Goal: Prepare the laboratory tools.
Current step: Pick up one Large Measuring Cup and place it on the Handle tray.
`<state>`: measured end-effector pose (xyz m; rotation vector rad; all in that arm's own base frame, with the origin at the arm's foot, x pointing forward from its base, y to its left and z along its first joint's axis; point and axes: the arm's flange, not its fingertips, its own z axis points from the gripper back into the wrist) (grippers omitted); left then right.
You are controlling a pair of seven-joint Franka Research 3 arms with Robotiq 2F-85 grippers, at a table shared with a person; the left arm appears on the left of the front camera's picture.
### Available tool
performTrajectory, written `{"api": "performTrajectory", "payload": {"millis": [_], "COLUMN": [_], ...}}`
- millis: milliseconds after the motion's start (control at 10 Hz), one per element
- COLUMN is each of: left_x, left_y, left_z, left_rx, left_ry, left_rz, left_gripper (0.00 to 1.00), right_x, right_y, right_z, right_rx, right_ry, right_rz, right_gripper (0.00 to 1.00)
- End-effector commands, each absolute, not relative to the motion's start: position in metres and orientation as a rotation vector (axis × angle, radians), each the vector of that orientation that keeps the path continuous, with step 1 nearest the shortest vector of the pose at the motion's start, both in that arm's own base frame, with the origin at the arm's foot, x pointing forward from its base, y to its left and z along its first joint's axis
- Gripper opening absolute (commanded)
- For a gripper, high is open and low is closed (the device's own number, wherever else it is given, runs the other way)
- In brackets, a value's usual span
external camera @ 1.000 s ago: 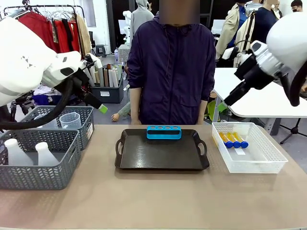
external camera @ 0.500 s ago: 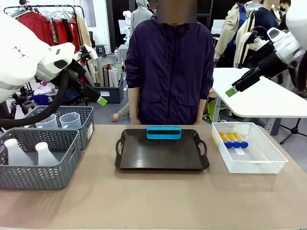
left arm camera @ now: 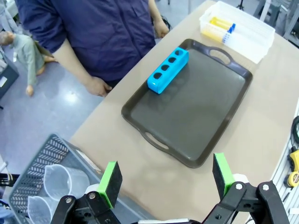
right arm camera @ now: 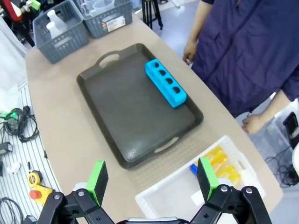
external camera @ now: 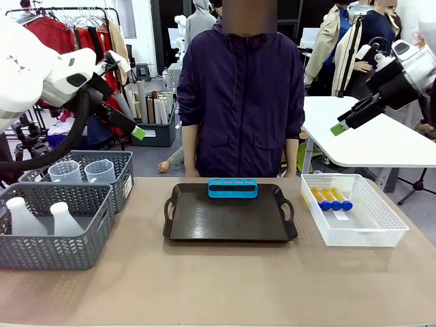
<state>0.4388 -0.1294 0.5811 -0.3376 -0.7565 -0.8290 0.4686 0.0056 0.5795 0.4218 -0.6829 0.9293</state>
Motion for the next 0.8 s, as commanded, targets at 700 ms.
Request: {"api": "performTrajectory", "payload": {"millis": [700], "left_x": [0.4509], "left_y": [-0.1353], "left_z": [0.5833], "left_rx": [-0.328], "left_ry": [-0.755], "left_rz": [-0.832], "left_gripper": [1.0], "right_x": [0.4669], "right_y": [0.0007], "right_z": [0.5815], "right_rx": [0.409], "right_ry": [-0.686], "right_rz": [0.933], "right_gripper": [1.0]}}
